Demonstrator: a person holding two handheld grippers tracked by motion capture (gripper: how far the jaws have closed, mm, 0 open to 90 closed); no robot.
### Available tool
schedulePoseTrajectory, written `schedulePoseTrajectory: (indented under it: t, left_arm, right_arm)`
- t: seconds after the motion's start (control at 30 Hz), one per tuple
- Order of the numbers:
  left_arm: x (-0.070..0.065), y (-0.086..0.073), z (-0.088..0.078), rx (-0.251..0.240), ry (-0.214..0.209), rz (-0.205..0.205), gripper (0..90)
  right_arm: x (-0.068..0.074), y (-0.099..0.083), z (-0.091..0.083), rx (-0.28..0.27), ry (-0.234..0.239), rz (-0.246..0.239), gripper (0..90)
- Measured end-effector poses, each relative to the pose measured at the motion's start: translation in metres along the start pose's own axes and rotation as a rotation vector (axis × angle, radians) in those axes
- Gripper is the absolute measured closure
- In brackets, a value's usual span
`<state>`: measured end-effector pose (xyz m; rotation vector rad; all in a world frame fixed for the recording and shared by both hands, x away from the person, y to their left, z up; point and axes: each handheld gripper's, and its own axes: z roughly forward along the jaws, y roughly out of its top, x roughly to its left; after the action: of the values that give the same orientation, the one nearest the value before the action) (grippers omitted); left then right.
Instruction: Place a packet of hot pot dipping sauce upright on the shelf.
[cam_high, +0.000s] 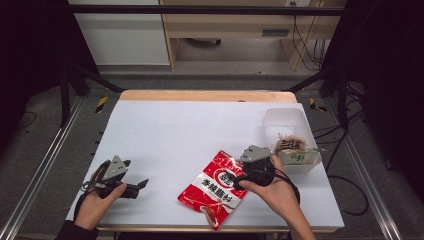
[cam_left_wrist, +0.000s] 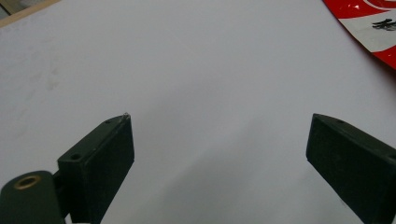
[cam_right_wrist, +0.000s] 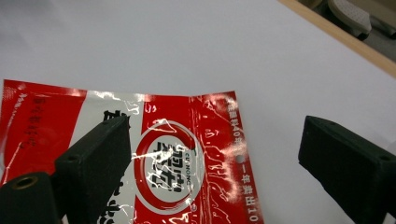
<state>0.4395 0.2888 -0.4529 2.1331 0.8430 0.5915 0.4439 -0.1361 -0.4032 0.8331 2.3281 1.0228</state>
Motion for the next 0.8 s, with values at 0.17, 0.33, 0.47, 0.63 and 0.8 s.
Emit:
schedulePoseTrajectory:
  t: [0.17,0.33,0.47,0.63,0.8]
  left_arm:
    - [-0.001,0.001,0.0,-0.002,-0.002,0.005,7.5]
    - [-0.005,0.003,0.002,0.008,-0.01,0.033,7.5]
    - [-0.007,0.004,0.003,0.008,-0.012,0.044,7.5]
    - [-0.007,0.004,0.002,0.005,-0.015,0.045,7.5]
    - [-0.007,0.005,0.002,0.005,-0.015,0.047,7.5]
  right_arm:
    - [-0.002,-0.016,0.014,0.021,-0.009,0.056,11.4]
    - [-0.011,-0.032,0.021,0.039,-0.027,0.127,13.2]
    - [-0.014,-0.043,0.028,0.075,-0.043,0.145,13.6]
    - [-0.016,-0.05,0.032,0.108,-0.053,0.163,13.6]
    - [-0.017,-0.056,0.037,0.132,-0.019,0.19,14.2]
